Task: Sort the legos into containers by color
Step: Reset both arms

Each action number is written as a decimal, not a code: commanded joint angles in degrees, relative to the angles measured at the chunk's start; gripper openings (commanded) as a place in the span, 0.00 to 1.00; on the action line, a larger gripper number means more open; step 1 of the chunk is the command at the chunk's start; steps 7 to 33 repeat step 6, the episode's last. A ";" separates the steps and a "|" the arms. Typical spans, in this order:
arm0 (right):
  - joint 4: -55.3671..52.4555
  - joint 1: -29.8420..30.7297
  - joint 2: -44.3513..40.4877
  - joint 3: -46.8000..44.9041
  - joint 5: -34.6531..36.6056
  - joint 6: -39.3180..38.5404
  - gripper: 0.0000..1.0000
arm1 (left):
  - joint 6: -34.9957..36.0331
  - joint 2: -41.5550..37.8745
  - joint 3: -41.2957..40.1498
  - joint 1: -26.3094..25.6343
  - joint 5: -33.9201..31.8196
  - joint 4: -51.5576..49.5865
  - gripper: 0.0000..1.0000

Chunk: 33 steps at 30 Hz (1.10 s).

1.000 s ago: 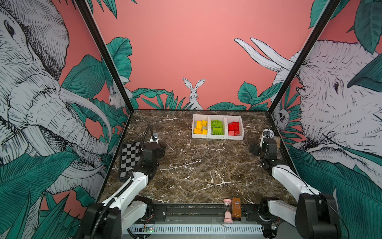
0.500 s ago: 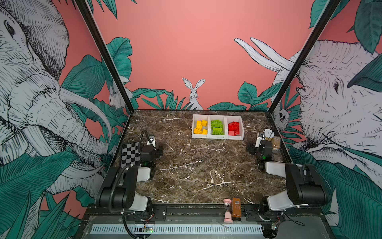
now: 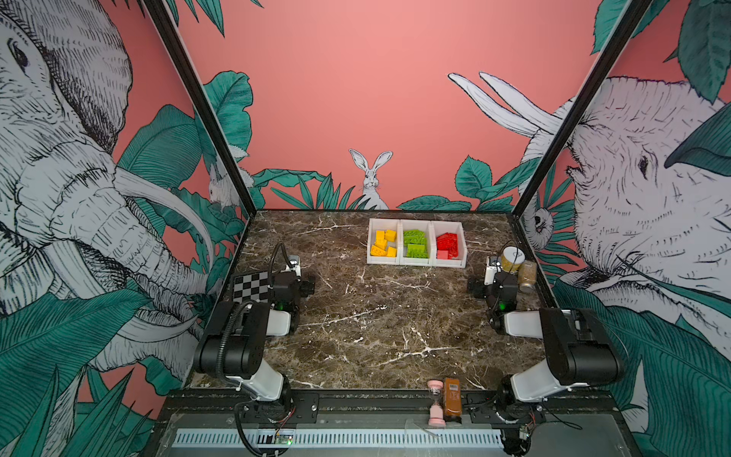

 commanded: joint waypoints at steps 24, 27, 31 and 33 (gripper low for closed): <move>2.28 0.08 -0.60 0.55 -0.03 -0.45 0.98 | -0.55 -1.25 0.71 0.60 0.55 0.78 0.98; 2.28 0.08 -0.60 0.55 -0.03 -0.45 0.98 | -0.55 -1.25 0.71 0.60 0.55 0.78 0.98; 2.28 0.08 -0.60 0.55 -0.03 -0.45 0.98 | -0.55 -1.25 0.71 0.60 0.55 0.78 0.98; 2.28 0.08 -0.60 0.55 -0.03 -0.45 0.98 | -0.55 -1.25 0.71 0.60 0.55 0.78 0.98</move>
